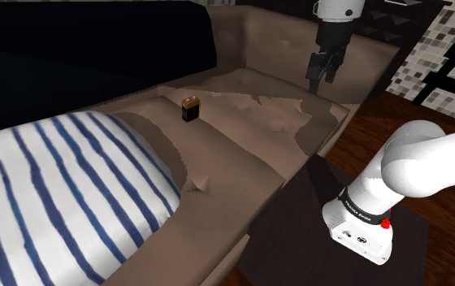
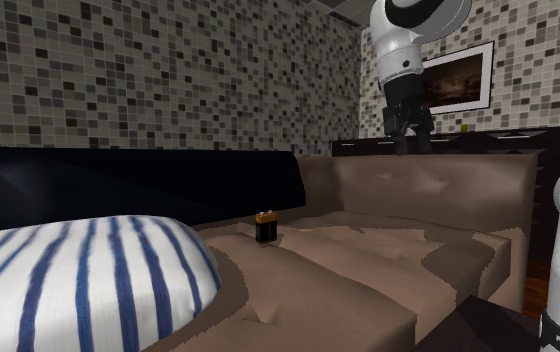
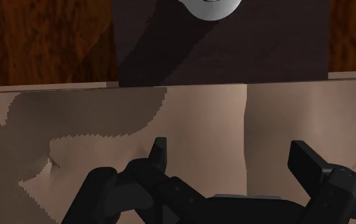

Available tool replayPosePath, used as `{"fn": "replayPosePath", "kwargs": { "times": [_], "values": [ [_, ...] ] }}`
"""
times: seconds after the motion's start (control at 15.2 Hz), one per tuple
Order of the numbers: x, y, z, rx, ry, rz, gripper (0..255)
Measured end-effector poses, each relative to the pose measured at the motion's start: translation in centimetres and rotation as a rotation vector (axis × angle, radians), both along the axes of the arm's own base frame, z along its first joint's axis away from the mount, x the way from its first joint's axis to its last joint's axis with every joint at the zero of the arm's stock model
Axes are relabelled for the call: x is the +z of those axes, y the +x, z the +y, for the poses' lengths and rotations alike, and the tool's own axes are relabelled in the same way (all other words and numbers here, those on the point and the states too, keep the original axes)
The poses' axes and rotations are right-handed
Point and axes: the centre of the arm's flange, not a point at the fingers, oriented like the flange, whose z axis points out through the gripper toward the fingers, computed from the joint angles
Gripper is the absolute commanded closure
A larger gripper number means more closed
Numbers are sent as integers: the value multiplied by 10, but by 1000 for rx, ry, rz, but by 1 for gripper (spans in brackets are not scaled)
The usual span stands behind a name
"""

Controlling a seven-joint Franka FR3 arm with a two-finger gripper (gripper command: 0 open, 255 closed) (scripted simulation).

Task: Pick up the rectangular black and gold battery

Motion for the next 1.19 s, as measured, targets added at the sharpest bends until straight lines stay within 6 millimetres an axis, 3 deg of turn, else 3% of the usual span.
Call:
{"fn": "replayPosePath", "kwargs": {
  "times": [0.2,1.19],
  "values": [
    [-7,13,5,-3,2,-2,0],
    [-85,178,56,-35,21,-35,0]
  ]
}}
